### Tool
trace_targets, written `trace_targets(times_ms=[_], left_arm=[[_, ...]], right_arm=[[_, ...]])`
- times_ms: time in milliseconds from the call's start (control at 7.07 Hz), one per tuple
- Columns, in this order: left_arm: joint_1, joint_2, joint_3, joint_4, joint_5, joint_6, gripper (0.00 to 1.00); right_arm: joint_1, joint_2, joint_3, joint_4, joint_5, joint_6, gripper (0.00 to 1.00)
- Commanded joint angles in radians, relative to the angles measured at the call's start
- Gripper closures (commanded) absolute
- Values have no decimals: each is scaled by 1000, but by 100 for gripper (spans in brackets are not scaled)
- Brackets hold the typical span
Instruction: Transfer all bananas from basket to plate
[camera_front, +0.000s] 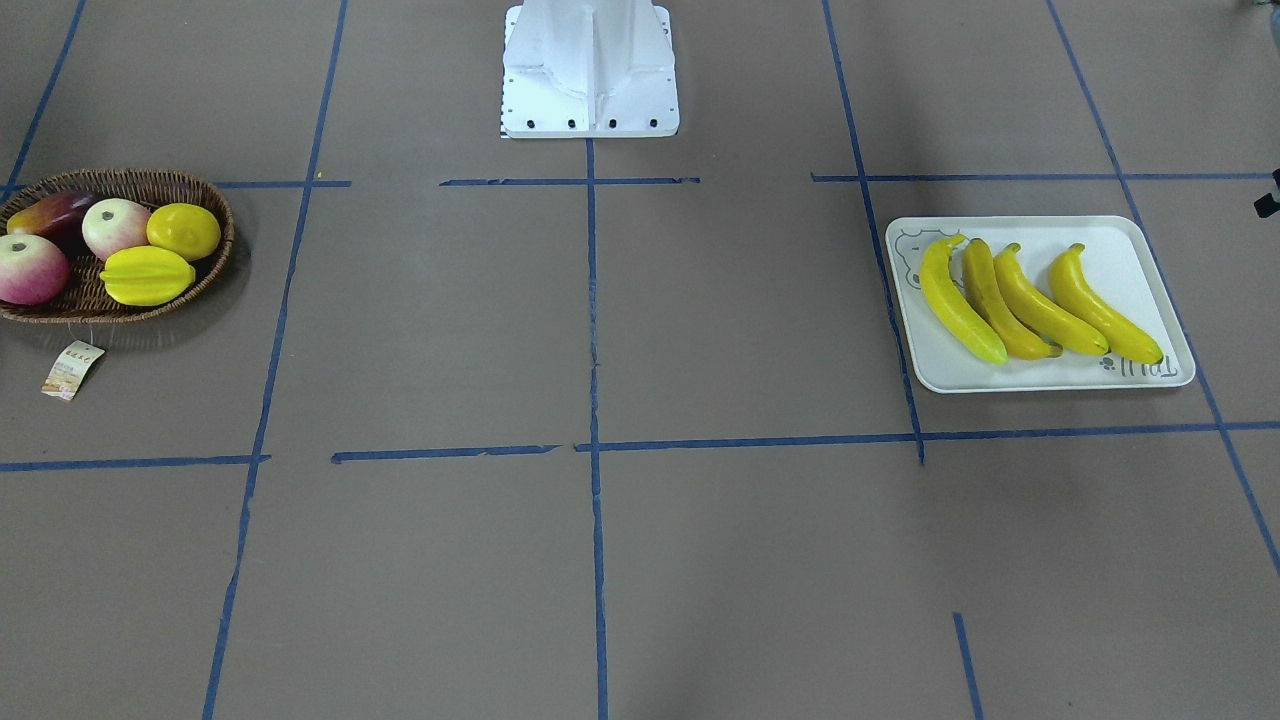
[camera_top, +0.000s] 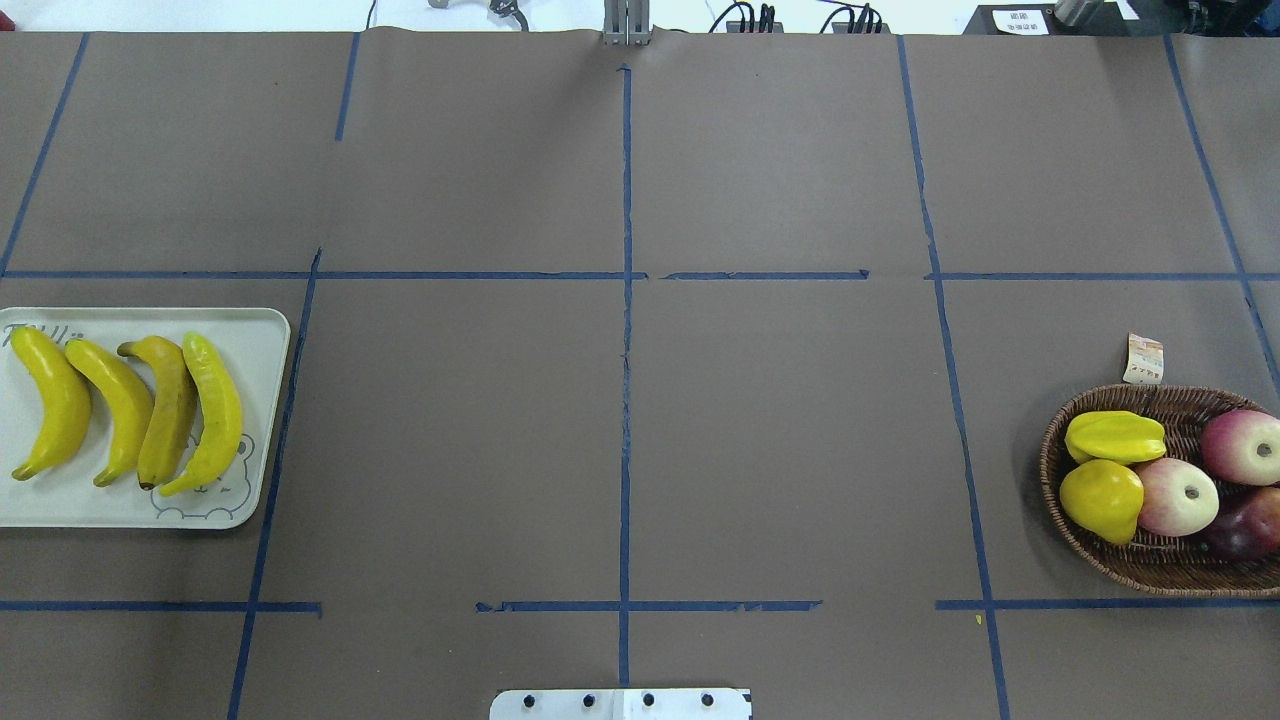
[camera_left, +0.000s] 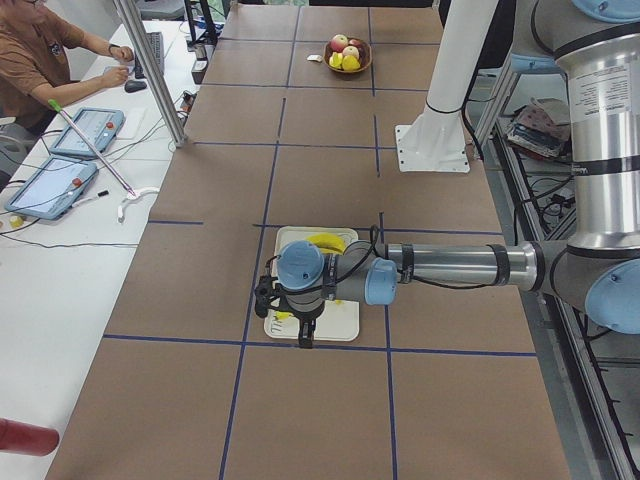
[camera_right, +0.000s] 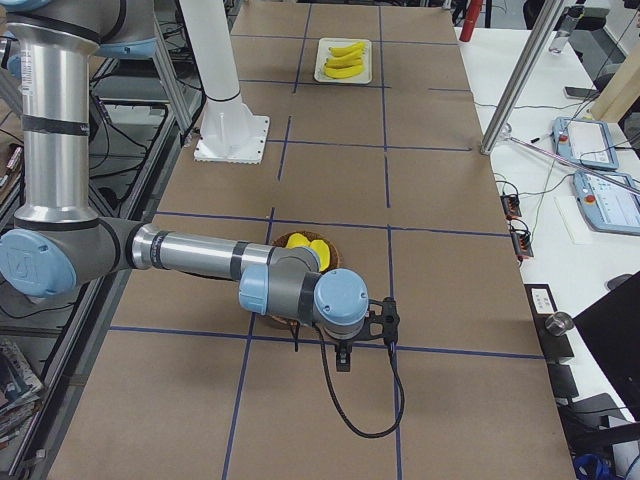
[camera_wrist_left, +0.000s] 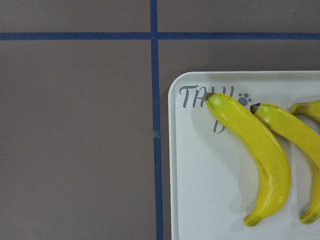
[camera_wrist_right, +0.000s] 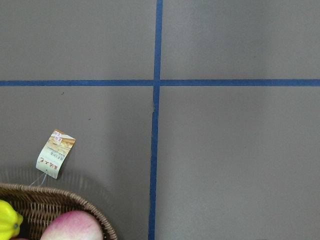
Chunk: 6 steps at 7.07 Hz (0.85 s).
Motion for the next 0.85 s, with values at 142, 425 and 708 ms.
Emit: trace_targets(times_ms=[142, 425, 708], left_arm=[[-1, -6, -5, 1, 11, -1, 0], [-24, 6, -17, 4, 14, 16, 0], [-94, -3, 14, 50, 16, 126, 0]], right_arm=[[8, -8, 17, -3, -5, 3, 0], [8, -3, 19, -2, -9, 3, 0], [10, -2, 19, 0, -8, 3, 0]])
